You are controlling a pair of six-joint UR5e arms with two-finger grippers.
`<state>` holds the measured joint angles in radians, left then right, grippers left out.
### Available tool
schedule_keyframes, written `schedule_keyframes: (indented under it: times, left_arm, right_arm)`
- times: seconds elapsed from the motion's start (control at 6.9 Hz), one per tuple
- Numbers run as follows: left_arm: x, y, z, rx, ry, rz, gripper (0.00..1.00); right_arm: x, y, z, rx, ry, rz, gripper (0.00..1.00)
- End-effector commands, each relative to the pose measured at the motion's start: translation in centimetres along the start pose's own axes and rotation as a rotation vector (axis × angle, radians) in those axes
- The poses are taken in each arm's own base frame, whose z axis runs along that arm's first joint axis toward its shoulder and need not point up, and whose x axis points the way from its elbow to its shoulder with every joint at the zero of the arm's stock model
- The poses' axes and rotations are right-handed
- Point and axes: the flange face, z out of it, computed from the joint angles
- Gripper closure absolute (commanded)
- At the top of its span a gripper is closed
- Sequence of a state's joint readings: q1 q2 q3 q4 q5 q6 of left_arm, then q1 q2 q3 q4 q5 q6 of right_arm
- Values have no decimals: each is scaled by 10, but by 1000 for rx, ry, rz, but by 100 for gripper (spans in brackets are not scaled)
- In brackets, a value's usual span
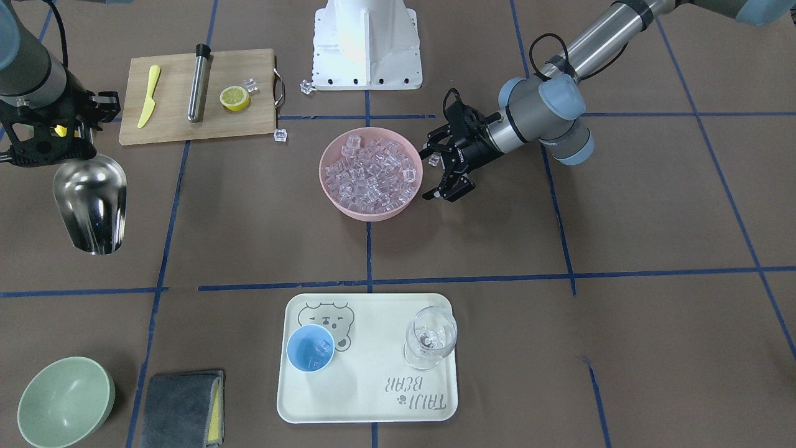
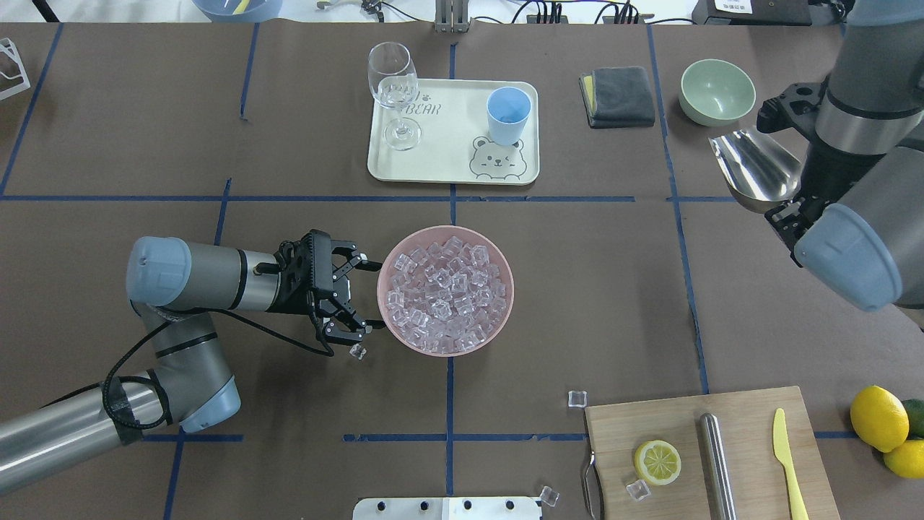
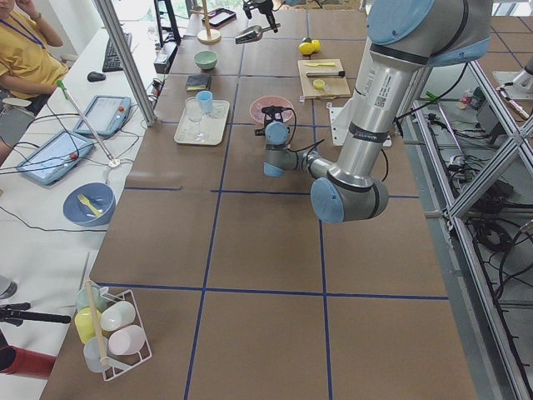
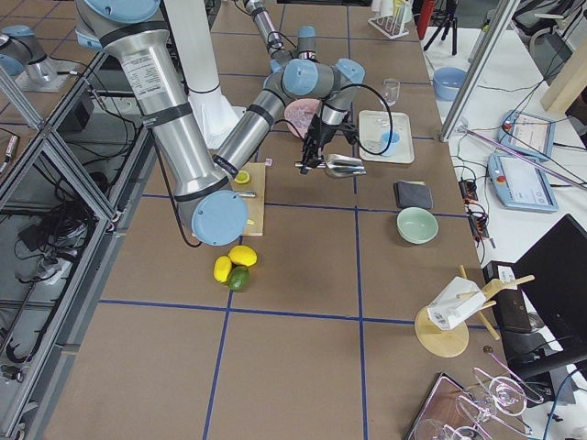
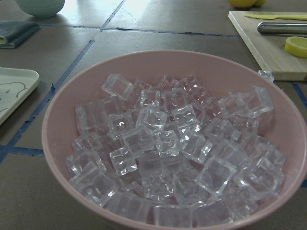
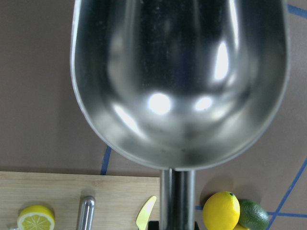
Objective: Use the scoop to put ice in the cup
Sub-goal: 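Carry the empty scoop back and set it down on the table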
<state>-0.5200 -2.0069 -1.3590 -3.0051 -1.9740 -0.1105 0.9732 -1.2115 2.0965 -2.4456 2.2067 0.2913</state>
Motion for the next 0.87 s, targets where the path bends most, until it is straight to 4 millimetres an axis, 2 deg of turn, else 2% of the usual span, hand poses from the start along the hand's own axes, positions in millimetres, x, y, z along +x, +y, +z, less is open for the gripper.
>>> schedule_keyframes:
  times: [0.0, 0.29, 0.43, 0.72]
  left_arm:
    - [0, 0, 0, 0, 0, -2, 1]
    - [0, 0, 0, 1, 0, -1, 1]
    - [0, 0, 0, 1, 0, -1, 1]
    - [0, 0, 0, 0, -1, -2, 1]
  right_arm:
    - [9, 15, 55, 80, -76, 107, 100]
    - [0, 30, 113, 139, -144, 194, 100]
    - [-9, 30, 150, 135, -166, 259, 100]
    - [-25, 19, 202, 159, -175, 259, 100]
